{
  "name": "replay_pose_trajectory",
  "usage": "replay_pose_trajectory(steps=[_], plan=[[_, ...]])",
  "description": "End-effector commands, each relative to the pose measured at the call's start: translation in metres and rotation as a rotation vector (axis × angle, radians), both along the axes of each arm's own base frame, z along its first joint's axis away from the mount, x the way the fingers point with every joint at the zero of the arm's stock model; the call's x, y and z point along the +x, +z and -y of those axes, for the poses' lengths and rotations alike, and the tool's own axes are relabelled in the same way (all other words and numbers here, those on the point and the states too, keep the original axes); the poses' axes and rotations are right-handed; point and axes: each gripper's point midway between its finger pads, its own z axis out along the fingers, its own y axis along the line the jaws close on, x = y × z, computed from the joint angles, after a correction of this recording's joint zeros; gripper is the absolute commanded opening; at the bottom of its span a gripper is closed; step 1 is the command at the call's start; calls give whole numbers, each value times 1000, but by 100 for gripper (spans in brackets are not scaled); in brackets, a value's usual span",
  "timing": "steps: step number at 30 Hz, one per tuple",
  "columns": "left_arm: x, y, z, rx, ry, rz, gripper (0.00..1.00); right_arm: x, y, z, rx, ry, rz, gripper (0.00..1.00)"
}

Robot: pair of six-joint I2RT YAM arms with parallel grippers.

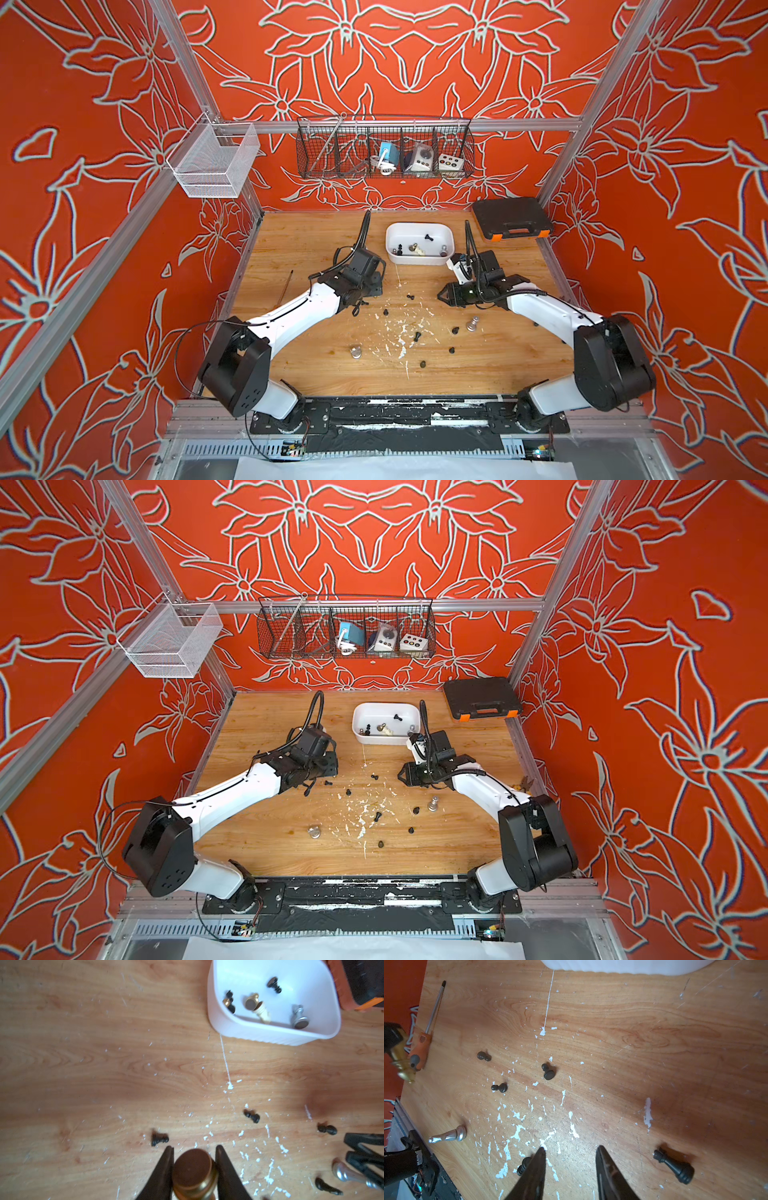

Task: Put the chess pieces into the storage box
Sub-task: Place the chess piece in the storage box.

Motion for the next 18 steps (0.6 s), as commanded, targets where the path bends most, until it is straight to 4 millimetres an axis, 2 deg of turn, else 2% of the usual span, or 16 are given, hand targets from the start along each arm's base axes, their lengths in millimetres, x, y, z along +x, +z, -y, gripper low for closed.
replay_pose_trajectory(steps=[1,7,13,18], plan=[[24,13,11,8,-35,52,31,0,11,1,-6,-2,25,42],[78,37,38,3,-99,102,31,-2,14,3,-12,-6,28,42],[127,41,65,-20,-149,112,31,-4,19,6,-17,-16,30,42],[159,36,73,-30,-158,112,31,-4,26,10,-36,-31,37,42]])
